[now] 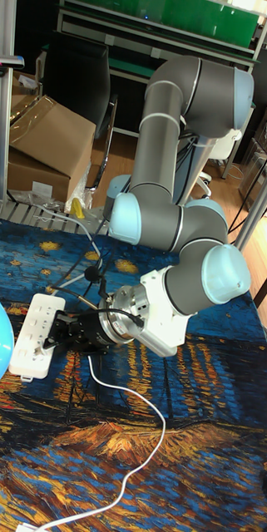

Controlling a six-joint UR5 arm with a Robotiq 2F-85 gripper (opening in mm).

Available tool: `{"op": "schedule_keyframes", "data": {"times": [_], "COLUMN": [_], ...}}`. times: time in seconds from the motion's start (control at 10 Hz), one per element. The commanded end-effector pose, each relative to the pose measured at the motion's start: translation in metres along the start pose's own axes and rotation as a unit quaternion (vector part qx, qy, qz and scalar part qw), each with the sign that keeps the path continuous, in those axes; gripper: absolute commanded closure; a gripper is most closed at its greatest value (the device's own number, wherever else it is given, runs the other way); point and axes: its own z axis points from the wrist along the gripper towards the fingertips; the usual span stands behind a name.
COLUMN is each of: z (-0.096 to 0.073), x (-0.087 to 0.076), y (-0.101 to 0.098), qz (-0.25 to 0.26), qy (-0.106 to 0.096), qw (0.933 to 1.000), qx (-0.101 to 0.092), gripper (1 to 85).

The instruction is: Plug in the power cord of the desk lamp, turn on the socket, and light up the desk lamp

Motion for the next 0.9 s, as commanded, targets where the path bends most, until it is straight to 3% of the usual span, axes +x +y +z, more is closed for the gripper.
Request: {"op": "schedule_keyframes", "data": {"times": [0.0,0.4,0.8], "z": [0.0032,0.0052,0.0020], "x": [0.0041,0.0071,0.0092], "y": [0.0013,0.0057,0.0009], "qz": [0.011,0.016,0.009], "qy": [0.011,0.018,0.024], "qw": [0.9999,0.9996,0.9997], "qx": [-0.005,-0.013,-0.001], "gripper": [58.3,61.0,61.7]}}
